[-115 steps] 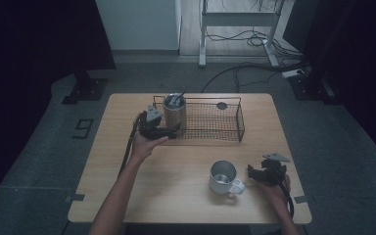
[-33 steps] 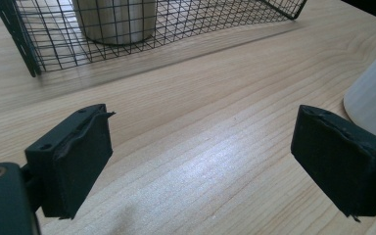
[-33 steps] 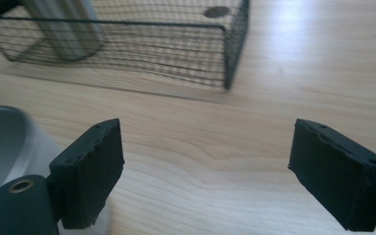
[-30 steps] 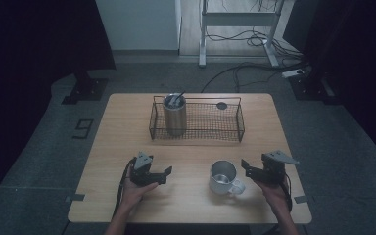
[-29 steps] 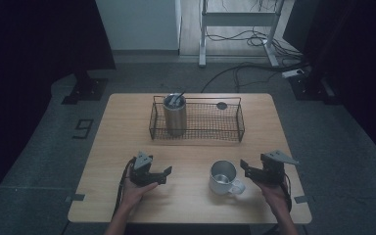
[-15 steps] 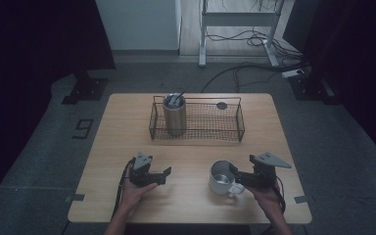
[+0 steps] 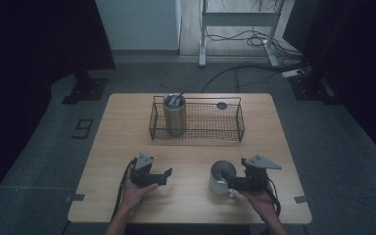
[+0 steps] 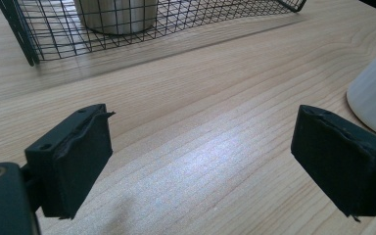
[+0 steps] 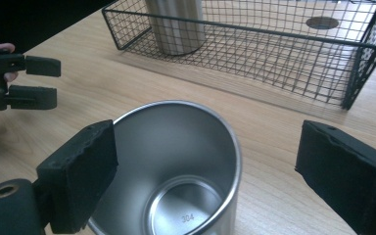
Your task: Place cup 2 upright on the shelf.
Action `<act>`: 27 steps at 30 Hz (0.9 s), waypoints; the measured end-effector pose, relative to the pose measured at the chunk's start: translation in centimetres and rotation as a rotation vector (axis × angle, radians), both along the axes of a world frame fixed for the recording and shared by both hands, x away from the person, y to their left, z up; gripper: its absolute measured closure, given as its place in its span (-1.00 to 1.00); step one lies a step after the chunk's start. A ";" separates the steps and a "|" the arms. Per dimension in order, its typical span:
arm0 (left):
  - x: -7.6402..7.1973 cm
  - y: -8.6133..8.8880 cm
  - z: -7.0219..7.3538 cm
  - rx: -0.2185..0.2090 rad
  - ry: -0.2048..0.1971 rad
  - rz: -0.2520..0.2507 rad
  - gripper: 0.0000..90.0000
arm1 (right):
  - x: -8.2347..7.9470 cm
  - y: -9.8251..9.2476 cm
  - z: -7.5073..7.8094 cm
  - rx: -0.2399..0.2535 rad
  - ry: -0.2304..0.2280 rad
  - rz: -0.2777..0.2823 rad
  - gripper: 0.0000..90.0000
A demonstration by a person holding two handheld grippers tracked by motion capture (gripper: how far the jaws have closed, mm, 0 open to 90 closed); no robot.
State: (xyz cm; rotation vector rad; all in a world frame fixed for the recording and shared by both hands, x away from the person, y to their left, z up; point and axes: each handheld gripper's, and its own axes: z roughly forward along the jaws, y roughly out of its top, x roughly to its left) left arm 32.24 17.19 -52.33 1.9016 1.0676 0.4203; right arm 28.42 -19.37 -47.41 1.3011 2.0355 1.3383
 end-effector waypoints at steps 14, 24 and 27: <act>0.0 -0.1 -0.1 0.002 0.009 -0.003 -0.82 | -0.2 1.3 -0.6 -0.052 0.030 0.058 -0.91; 0.1 0.0 -0.2 -0.019 0.024 -0.011 -0.82 | -0.5 1.4 -0.5 -0.065 0.030 0.071 -1.00; 0.1 0.0 -0.2 -0.017 0.025 -0.013 -0.82 | -0.5 1.6 -0.6 -0.078 0.036 0.077 -1.00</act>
